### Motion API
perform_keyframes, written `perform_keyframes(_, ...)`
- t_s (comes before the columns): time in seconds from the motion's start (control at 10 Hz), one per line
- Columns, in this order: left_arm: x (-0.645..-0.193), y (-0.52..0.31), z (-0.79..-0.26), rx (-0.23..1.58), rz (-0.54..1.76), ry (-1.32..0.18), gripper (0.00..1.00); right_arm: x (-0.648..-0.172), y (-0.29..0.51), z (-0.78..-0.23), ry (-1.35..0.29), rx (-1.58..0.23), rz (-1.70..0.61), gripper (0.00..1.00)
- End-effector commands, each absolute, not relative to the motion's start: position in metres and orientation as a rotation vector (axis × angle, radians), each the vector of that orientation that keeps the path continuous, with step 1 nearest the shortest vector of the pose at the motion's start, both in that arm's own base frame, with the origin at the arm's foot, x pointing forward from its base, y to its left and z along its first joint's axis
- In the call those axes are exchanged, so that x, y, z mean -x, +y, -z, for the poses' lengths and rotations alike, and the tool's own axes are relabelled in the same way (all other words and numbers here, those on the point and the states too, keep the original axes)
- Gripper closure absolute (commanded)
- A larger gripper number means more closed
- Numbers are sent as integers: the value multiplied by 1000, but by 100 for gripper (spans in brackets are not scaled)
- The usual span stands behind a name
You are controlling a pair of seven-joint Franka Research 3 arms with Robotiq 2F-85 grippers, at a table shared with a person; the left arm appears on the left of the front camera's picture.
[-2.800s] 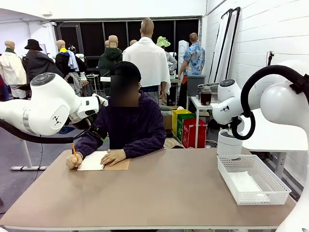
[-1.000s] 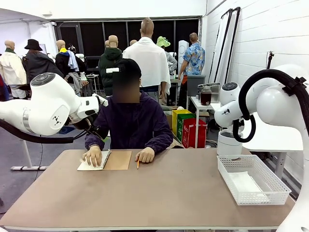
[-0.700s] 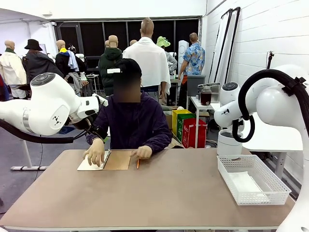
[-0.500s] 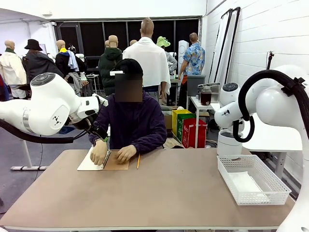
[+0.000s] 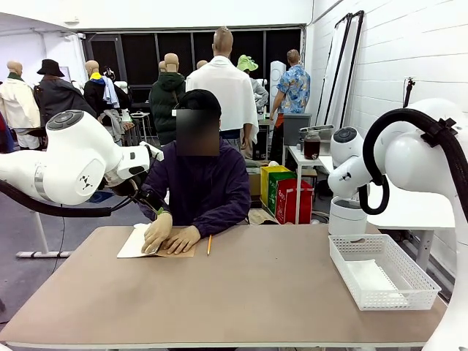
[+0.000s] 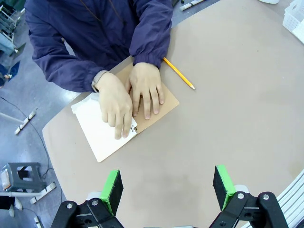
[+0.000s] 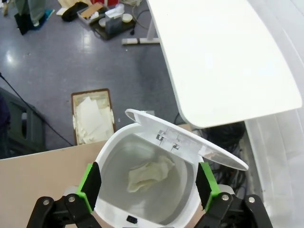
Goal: Sort the paper based on its condition.
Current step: If a person hands you a paper, place it in the Organizing basket , and if it's crumpled, put it in the Trash can.
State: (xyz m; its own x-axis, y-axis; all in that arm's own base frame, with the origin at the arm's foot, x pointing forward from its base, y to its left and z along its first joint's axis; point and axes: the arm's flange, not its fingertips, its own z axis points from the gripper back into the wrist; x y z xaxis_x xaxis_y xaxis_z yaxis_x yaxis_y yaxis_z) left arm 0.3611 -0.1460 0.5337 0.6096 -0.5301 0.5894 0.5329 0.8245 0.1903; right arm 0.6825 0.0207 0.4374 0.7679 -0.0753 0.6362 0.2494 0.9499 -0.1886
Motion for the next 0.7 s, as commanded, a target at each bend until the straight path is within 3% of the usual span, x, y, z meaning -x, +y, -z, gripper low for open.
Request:
perform_keyframes(0.0,-363,-145,-534,6,612,-676,0,-674,29,-428,-687,255,206,0)
perform_keyframes(0.6,-363,-145,-534,6,612,-676,0,-680,27,-433,-665,256,185,0)
